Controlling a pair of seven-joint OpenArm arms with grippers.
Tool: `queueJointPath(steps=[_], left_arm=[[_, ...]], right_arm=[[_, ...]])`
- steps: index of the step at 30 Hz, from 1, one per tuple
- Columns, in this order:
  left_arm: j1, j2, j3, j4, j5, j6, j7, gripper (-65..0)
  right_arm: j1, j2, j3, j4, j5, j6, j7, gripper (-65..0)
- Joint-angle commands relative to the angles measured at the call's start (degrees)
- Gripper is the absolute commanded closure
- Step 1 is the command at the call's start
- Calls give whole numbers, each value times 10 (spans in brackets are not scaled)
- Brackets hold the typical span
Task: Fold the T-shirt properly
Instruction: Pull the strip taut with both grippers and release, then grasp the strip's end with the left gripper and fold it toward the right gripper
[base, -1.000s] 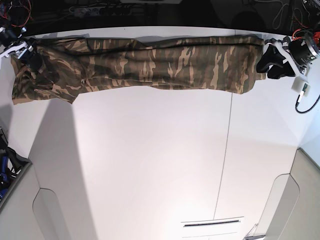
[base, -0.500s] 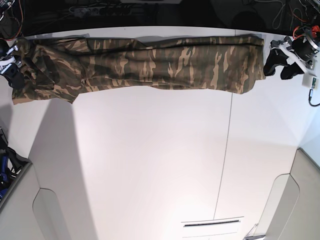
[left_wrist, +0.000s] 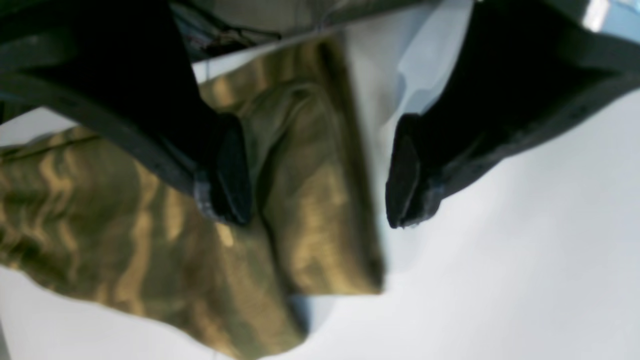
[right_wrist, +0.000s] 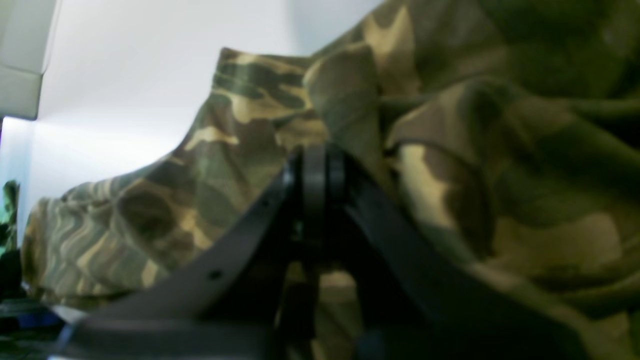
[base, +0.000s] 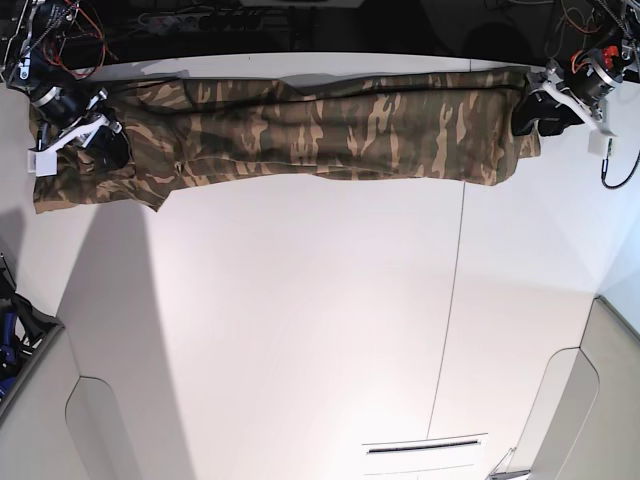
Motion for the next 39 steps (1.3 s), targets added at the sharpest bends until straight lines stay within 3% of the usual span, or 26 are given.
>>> queueJointPath(steps=[1,7,9,11,14,15,21,29,34,39], left_arm=[[-4,-8,7,-3,8,-3,2,-456],[-7,-8,34,-12,7,-3,1,-450],[-12,-7,36,-12,7,-3,1,-414],[-15,-7,36,-12,1,-3,1,-308],[-17,-6,36,-12,-15,-3,1,-38],[-21,-6,36,-12,-15,-3,1,0],[-49,-7,16,9,-19,-3,3,0],[-59,-15,-36,139,-22,-3,37,0],[-58,-17,-15,218,-89,-3,94,0],[-58,-17,69,275,-93,-3,97,0]], right_arm=[[1,4,-3,4,0,3,-8,0],[1,5,-2,4,11,3,-9,0],[1,4,-2,4,23,3,-9,0],[1,5,-2,5,33,3,-9,0],[2,5,-2,5,42,3,-11,0],[4,5,-2,5,44,3,-14,0],[30,5,23,6,99,3,-72,0],[46,5,115,7,156,3,-127,0],[45,5,155,7,165,3,-131,0],[45,5,159,7,165,4,-138,0]])
